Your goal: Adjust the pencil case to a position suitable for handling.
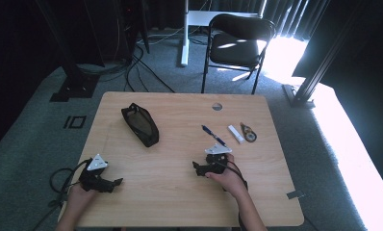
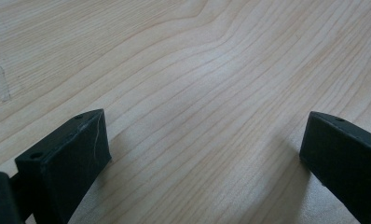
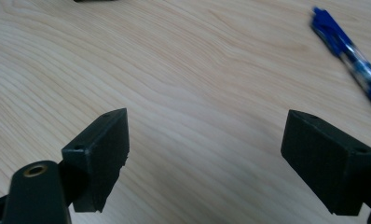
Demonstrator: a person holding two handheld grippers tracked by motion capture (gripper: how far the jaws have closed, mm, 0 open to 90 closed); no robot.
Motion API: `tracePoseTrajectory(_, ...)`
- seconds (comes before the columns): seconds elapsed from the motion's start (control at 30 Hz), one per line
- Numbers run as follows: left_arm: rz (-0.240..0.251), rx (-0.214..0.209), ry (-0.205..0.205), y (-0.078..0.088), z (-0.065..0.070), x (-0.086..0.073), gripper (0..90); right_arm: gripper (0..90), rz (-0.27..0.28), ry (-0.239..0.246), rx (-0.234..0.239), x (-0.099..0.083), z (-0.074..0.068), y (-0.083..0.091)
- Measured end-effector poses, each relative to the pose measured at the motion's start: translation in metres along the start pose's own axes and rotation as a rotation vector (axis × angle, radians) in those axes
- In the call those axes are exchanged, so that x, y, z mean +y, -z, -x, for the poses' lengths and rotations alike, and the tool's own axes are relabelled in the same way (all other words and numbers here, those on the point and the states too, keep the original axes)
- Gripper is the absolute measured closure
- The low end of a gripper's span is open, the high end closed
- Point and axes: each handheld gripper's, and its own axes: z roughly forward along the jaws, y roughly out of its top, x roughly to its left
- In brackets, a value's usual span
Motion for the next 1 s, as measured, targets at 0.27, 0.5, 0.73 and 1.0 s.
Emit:
tracePoseTrajectory(0.27, 0.001, 0.001, 0.0, 0.0, 0.0, 0.0, 1.6, 14.8, 0.007, 0.025, 0.036, 0.017, -0.017, -0.015)
tracePoseTrajectory(0.5, 0.001, 0.0, 0.0, 0.0, 0.0, 0.0, 1.6, 14.8, 0.012, 0.038, 0.066, 0.03, -0.032, -0.026)
tracePoseTrajectory(0.73, 0.001, -0.003, -0.002, 0.0, 0.0, 0.0, 1.6, 14.8, 0.03, 0.063, 0.095, 0.046, -0.05, -0.039)
tracePoseTrajectory(1.0, 0.002, -0.007, -0.007, 0.0, 0.0, 0.0, 1.6, 17.2, 0.035, 0.069, 0.121, 0.065, -0.064, -0.055)
